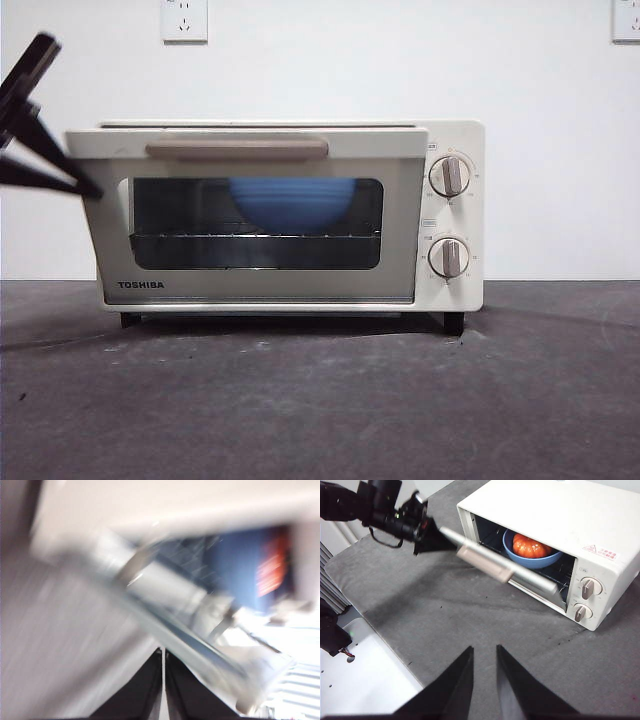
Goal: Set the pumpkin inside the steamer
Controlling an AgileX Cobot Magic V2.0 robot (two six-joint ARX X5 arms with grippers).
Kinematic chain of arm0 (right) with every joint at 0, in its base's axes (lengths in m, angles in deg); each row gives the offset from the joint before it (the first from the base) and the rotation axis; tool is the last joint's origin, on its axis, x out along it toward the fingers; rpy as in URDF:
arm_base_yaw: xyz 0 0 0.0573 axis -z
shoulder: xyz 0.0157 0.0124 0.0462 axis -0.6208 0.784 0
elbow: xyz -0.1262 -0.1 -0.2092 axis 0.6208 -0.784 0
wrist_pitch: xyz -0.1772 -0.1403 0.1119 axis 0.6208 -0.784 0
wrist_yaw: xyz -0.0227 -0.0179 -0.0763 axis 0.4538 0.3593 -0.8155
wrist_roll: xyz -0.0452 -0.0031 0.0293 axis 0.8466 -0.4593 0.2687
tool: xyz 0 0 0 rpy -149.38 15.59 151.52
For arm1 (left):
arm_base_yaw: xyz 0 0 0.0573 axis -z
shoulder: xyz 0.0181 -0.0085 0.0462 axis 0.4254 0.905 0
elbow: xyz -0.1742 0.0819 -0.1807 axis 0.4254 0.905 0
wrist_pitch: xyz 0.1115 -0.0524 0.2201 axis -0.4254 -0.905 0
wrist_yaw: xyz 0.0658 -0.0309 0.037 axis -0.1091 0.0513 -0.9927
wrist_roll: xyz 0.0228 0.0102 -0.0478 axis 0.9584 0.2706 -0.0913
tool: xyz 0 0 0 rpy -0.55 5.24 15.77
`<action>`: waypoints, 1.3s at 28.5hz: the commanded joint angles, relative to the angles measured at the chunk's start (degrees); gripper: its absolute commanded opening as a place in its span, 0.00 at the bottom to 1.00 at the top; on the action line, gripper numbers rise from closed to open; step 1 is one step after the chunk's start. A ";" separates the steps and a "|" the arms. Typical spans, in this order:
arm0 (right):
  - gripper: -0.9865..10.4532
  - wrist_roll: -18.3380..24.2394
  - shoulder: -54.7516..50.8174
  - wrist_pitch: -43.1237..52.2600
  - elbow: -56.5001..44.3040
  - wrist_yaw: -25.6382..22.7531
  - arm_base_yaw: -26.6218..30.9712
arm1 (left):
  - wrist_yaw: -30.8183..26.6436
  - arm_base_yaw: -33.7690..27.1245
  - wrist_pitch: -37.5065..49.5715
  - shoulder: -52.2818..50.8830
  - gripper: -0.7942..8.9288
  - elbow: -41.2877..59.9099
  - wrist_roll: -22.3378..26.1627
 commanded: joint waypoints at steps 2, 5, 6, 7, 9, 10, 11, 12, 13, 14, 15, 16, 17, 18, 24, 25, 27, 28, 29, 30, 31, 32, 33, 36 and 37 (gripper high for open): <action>0.15 -0.57 0.46 0.79 0.63 0.02 -0.68 | -2.86 0.20 3.48 0.50 0.09 -2.23 -3.06; 0.15 -0.57 0.68 0.74 0.63 0.04 -0.68 | -3.28 0.20 3.65 0.50 0.09 -3.43 -2.95; 0.15 -0.55 0.70 0.74 0.63 0.02 -0.68 | -3.28 0.20 3.65 0.50 0.09 -3.74 -2.51; 0.15 -0.55 0.85 0.74 0.63 0.00 -0.68 | -3.26 0.20 3.65 0.50 0.09 -4.04 -1.73; 0.15 -0.55 1.09 0.74 0.63 -0.39 -0.66 | -3.10 0.22 3.54 0.04 0.09 -4.70 1.90; 0.15 -0.57 1.09 0.79 0.63 -0.57 -0.66 | -2.93 0.33 3.54 -0.59 0.09 -4.76 4.02; 0.14 -0.57 1.09 1.09 0.63 -1.62 -0.66 | -2.95 0.61 3.28 -1.90 0.09 -4.76 6.78; 0.14 -0.57 1.05 1.36 0.61 -2.93 -0.66 | -2.95 0.85 2.93 -3.15 0.09 -4.76 8.66; 0.12 -0.57 0.96 1.60 0.59 -4.50 -0.66 | -2.97 1.01 2.38 -4.61 0.09 -4.76 10.29; 0.10 -0.57 0.72 1.64 0.59 -6.43 -0.66 | -3.02 1.14 1.73 -6.80 0.09 -4.76 12.41; 0.10 -0.57 0.22 1.62 0.48 -7.82 -0.66 | -3.04 1.25 1.20 -8.63 0.09 -4.76 13.75; 0.10 -0.57 -0.35 1.77 0.11 -9.16 -0.66 | -3.28 1.33 0.26 -11.02 0.09 -4.76 15.06; 0.10 -0.57 -1.09 2.12 -0.59 -10.34 -0.66 | -3.54 1.46 -0.76 -13.49 0.09 -4.76 16.28; 0.10 -0.57 -1.90 2.60 -1.49 -11.50 -0.66 | -3.78 1.57 -1.55 -15.78 0.09 -4.76 17.77; 0.10 -0.59 -8.92 6.49 -10.29 -15.67 -0.66 | -9.22 2.45 -9.22 -32.37 0.09 -4.76 25.66; 0.10 -0.76 -9.99 7.43 -11.52 -15.67 -0.66 | -9.90 2.49 -10.67 -34.86 0.09 -4.76 26.45; 0.10 -1.01 -12.09 9.01 -13.66 -15.80 -0.66 | -11.41 2.62 -14.25 -40.37 0.09 -4.76 27.80; 0.10 -0.98 -12.96 9.60 -14.47 -16.22 -0.66 | -11.87 2.69 -16.09 -42.86 0.09 -4.76 28.17; 0.10 -0.98 -13.66 10.01 -15.08 -16.63 -0.66 | -12.39 2.73 -17.70 -44.85 0.09 -4.76 28.59; 0.10 -0.92 -14.34 10.36 -15.69 -16.74 -0.66 | -13.00 2.73 -19.54 -46.99 0.09 -4.76 29.03; 0.10 -0.72 -14.84 10.54 -16.17 -16.74 -0.66 | -13.84 2.73 -21.46 -48.92 0.09 -4.76 29.42; 0.10 -0.50 -15.15 10.51 -16.48 -16.83 -0.66 | -14.25 2.73 -23.10 -50.40 0.09 -4.76 29.68; 0.10 -0.39 -15.34 10.49 -16.72 -17.25 -0.66 | -14.45 2.73 -24.83 -51.80 0.09 -4.76 29.83; 0.10 -0.33 -15.63 10.32 -17.00 -18.49 -0.66 | -14.51 2.71 -28.04 -54.73 0.09 -4.76 29.81; 0.10 -0.33 -15.63 10.32 -17.00 -18.47 -0.61 | -14.51 2.73 -28.46 -55.34 0.09 -4.76 29.81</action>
